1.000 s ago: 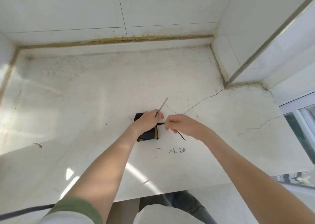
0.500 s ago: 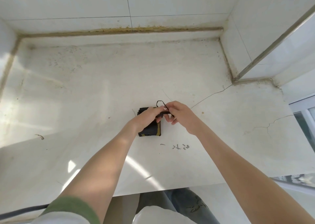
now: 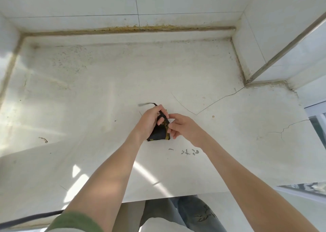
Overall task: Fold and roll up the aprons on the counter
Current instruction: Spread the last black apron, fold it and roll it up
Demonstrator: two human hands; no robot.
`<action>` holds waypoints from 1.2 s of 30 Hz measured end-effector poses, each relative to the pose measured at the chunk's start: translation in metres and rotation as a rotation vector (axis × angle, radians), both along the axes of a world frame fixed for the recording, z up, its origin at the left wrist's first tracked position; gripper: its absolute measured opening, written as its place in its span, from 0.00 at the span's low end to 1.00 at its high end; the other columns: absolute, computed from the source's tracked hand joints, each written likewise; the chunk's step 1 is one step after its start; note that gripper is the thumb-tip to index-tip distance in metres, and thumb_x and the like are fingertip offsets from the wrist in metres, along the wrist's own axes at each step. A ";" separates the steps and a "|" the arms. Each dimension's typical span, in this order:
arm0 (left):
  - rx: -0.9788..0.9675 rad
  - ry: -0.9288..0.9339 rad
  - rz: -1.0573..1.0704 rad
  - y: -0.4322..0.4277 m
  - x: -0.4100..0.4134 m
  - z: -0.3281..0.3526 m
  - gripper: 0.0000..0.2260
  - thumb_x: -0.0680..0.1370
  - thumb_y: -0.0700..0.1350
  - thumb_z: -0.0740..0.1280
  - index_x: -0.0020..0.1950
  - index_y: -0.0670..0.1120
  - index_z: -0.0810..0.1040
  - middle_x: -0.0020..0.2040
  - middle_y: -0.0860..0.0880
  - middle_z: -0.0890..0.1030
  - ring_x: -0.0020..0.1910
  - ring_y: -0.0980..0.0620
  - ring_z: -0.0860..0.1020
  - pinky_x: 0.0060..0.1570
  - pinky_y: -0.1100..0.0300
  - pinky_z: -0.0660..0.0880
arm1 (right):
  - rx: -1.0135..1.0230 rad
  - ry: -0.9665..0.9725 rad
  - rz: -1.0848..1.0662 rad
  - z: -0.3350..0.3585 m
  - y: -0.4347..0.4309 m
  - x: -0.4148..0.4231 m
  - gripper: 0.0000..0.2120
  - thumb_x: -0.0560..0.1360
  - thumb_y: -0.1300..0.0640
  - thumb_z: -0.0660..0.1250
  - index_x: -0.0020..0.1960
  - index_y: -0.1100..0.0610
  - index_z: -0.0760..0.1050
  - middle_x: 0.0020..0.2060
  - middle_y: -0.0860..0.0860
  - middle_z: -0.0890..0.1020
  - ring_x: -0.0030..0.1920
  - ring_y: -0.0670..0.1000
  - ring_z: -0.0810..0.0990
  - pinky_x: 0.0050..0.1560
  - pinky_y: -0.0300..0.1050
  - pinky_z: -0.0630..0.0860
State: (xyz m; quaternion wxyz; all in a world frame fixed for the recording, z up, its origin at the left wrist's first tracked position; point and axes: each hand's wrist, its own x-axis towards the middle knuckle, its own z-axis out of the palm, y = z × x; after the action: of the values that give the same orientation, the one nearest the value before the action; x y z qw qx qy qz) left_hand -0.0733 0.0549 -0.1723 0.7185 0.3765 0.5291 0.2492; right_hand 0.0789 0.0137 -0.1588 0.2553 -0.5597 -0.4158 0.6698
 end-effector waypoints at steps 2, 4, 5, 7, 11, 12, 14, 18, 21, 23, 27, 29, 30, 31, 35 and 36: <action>-0.018 -0.036 -0.015 0.001 -0.002 -0.002 0.19 0.82 0.49 0.54 0.36 0.42 0.73 0.26 0.48 0.63 0.32 0.47 0.69 0.46 0.54 0.67 | 0.022 -0.129 0.042 -0.001 0.004 -0.007 0.11 0.78 0.65 0.62 0.58 0.56 0.74 0.34 0.53 0.80 0.31 0.48 0.76 0.32 0.39 0.74; 0.003 -0.079 -0.006 0.000 -0.001 -0.004 0.20 0.83 0.48 0.53 0.37 0.41 0.73 0.26 0.48 0.63 0.31 0.48 0.71 0.43 0.59 0.71 | 0.082 -0.349 0.076 -0.003 0.008 -0.013 0.03 0.77 0.61 0.63 0.49 0.56 0.74 0.35 0.53 0.79 0.33 0.50 0.75 0.34 0.42 0.71; 0.027 -0.078 0.011 -0.001 0.000 -0.005 0.20 0.83 0.47 0.52 0.37 0.40 0.73 0.26 0.47 0.63 0.29 0.50 0.71 0.41 0.62 0.71 | 0.121 -0.456 0.094 -0.004 0.011 -0.016 0.02 0.77 0.59 0.63 0.45 0.56 0.72 0.35 0.53 0.77 0.34 0.51 0.73 0.35 0.43 0.68; 0.065 -0.078 0.066 -0.004 0.003 -0.008 0.19 0.82 0.45 0.53 0.36 0.41 0.75 0.29 0.47 0.64 0.28 0.53 0.67 0.39 0.61 0.68 | 0.176 -0.616 0.118 -0.007 0.015 -0.020 0.08 0.77 0.58 0.61 0.40 0.56 0.66 0.33 0.50 0.72 0.34 0.51 0.69 0.35 0.44 0.64; 0.098 -0.059 0.093 -0.007 0.005 -0.015 0.15 0.75 0.49 0.59 0.34 0.43 0.78 0.26 0.49 0.66 0.31 0.51 0.66 0.44 0.56 0.64 | 0.175 -0.759 0.112 -0.016 0.018 -0.028 0.12 0.78 0.58 0.57 0.36 0.55 0.63 0.31 0.49 0.69 0.34 0.52 0.67 0.34 0.45 0.64; 0.098 -0.068 0.087 -0.007 0.004 -0.016 0.15 0.75 0.49 0.59 0.34 0.43 0.78 0.26 0.49 0.66 0.32 0.50 0.66 0.46 0.56 0.64 | 0.152 -0.741 0.092 -0.019 0.019 -0.031 0.11 0.78 0.59 0.56 0.37 0.57 0.66 0.31 0.50 0.70 0.34 0.52 0.68 0.34 0.44 0.64; 0.100 -0.108 0.069 -0.007 0.003 -0.014 0.14 0.76 0.46 0.59 0.36 0.40 0.78 0.26 0.49 0.66 0.32 0.50 0.68 0.46 0.57 0.67 | 0.069 -0.593 -0.018 -0.021 0.018 -0.032 0.09 0.76 0.61 0.58 0.37 0.59 0.70 0.30 0.52 0.71 0.34 0.52 0.68 0.33 0.42 0.62; 0.116 -0.114 0.072 -0.005 0.002 -0.015 0.16 0.81 0.41 0.57 0.38 0.38 0.78 0.25 0.49 0.67 0.32 0.50 0.67 0.44 0.61 0.68 | -0.024 -0.052 -0.107 -0.012 0.015 -0.016 0.10 0.73 0.65 0.58 0.38 0.60 0.77 0.36 0.48 0.78 0.39 0.44 0.73 0.41 0.35 0.66; 0.128 -0.098 0.095 -0.007 0.002 -0.018 0.18 0.82 0.42 0.56 0.38 0.39 0.77 0.26 0.49 0.68 0.31 0.52 0.67 0.42 0.62 0.67 | -0.111 0.146 -0.232 -0.015 0.012 -0.005 0.08 0.76 0.57 0.61 0.45 0.57 0.78 0.41 0.47 0.78 0.43 0.46 0.71 0.46 0.40 0.66; 0.147 -0.092 0.091 -0.009 0.003 -0.018 0.18 0.83 0.43 0.55 0.37 0.40 0.77 0.26 0.49 0.69 0.31 0.53 0.68 0.41 0.62 0.67 | -0.111 0.105 -0.218 -0.017 0.012 -0.005 0.14 0.80 0.52 0.58 0.45 0.56 0.79 0.42 0.46 0.80 0.43 0.44 0.73 0.48 0.40 0.66; 0.191 -0.061 0.020 -0.005 0.002 -0.016 0.19 0.83 0.42 0.55 0.35 0.41 0.77 0.27 0.50 0.70 0.32 0.53 0.68 0.42 0.61 0.66 | -0.066 0.148 -0.321 -0.008 0.016 -0.019 0.14 0.81 0.58 0.58 0.41 0.63 0.75 0.34 0.53 0.80 0.38 0.44 0.77 0.43 0.37 0.69; 0.212 -0.043 -0.015 -0.008 0.004 -0.016 0.20 0.83 0.43 0.56 0.35 0.42 0.77 0.30 0.49 0.73 0.34 0.52 0.70 0.45 0.60 0.68 | -0.107 0.359 -0.513 -0.007 0.016 -0.027 0.14 0.82 0.62 0.55 0.40 0.62 0.72 0.30 0.55 0.79 0.32 0.47 0.78 0.35 0.35 0.74; 0.216 -0.059 0.001 -0.009 0.005 -0.016 0.20 0.83 0.43 0.56 0.34 0.43 0.78 0.34 0.47 0.77 0.36 0.52 0.73 0.48 0.60 0.70 | -0.127 0.469 -0.621 -0.008 0.016 -0.029 0.14 0.82 0.62 0.53 0.40 0.61 0.70 0.29 0.54 0.79 0.31 0.48 0.79 0.34 0.36 0.76; 0.207 -0.093 0.039 -0.011 0.006 -0.018 0.20 0.83 0.43 0.55 0.34 0.44 0.78 0.41 0.46 0.80 0.41 0.52 0.76 0.52 0.59 0.72 | -0.141 0.557 -0.724 -0.010 0.015 -0.029 0.14 0.83 0.62 0.52 0.41 0.61 0.69 0.29 0.53 0.80 0.32 0.49 0.80 0.35 0.39 0.77; 0.172 -0.118 0.206 -0.009 0.004 -0.024 0.21 0.83 0.45 0.57 0.31 0.47 0.74 0.49 0.49 0.78 0.51 0.51 0.76 0.63 0.50 0.69 | -0.104 0.721 -0.928 -0.022 0.018 -0.022 0.15 0.83 0.64 0.50 0.38 0.59 0.66 0.26 0.52 0.73 0.37 0.55 0.76 0.44 0.46 0.78; 0.177 -0.077 0.199 -0.008 0.002 -0.024 0.21 0.83 0.46 0.57 0.30 0.48 0.72 0.47 0.49 0.78 0.50 0.51 0.76 0.63 0.50 0.69 | -0.092 0.719 -0.916 -0.022 0.019 -0.023 0.16 0.83 0.65 0.50 0.38 0.58 0.66 0.25 0.52 0.72 0.35 0.54 0.74 0.43 0.46 0.78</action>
State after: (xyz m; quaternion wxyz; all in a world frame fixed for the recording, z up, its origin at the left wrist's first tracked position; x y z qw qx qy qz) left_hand -0.0709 0.0467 -0.1965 0.6739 0.3744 0.5118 0.3791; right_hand 0.0561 0.0328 -0.1810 0.6193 -0.4305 0.0108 0.6565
